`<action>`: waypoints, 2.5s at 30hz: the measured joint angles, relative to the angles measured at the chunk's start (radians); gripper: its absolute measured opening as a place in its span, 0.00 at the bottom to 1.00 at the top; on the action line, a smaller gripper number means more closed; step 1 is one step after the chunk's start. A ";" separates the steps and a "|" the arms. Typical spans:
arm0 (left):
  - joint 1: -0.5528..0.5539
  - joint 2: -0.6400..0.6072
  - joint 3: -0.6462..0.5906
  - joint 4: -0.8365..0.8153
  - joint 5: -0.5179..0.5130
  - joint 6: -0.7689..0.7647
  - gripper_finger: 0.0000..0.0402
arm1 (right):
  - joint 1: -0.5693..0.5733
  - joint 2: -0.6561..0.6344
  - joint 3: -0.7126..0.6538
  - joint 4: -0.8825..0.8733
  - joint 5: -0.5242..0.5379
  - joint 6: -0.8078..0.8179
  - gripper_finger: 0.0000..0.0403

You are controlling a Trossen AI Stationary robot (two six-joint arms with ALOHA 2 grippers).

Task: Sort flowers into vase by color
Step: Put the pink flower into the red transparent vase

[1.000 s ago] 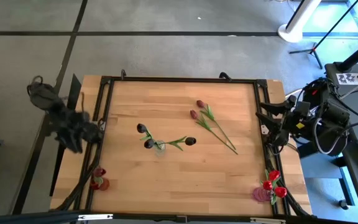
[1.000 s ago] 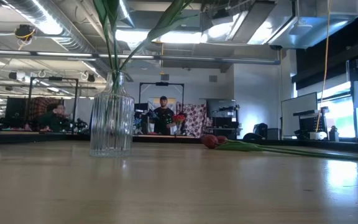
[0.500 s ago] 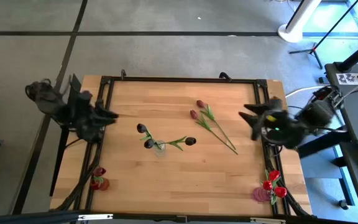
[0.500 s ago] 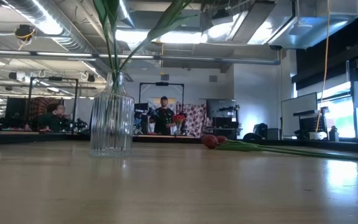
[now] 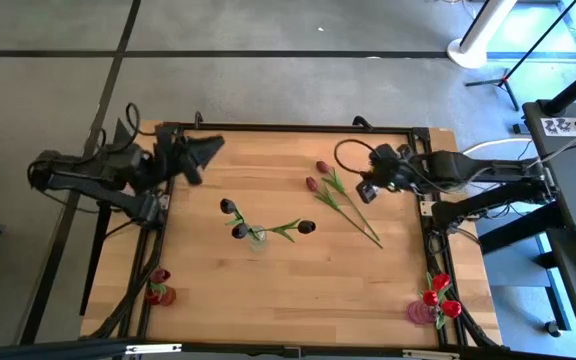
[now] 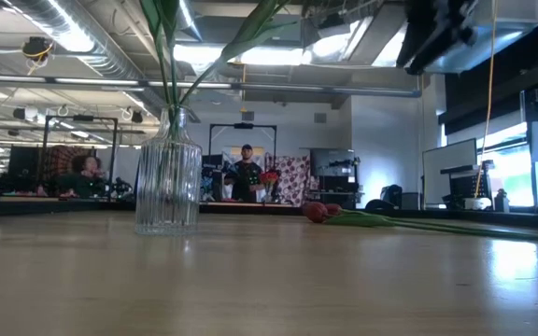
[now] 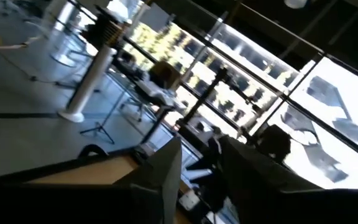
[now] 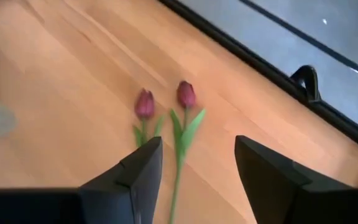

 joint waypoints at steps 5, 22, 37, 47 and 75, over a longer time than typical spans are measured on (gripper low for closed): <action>0.147 0.014 0.000 0.002 0.001 -0.074 0.16 | -0.130 0.012 -0.116 0.214 -0.178 -0.124 0.50; 0.289 -0.075 0.000 -0.056 0.020 -0.019 0.02 | -0.203 0.125 -0.280 0.499 -0.393 -0.085 0.50; 0.287 -0.079 0.000 -0.055 0.026 -0.019 0.04 | -0.203 0.485 -0.281 0.649 -0.394 -0.138 0.50; 0.288 -0.079 0.000 -0.055 0.025 -0.019 0.04 | -0.202 0.603 -0.280 0.714 -0.451 -0.236 0.50; 0.288 -0.079 0.000 -0.055 0.025 -0.020 0.04 | -0.203 0.513 -0.030 0.590 -0.410 -0.310 0.02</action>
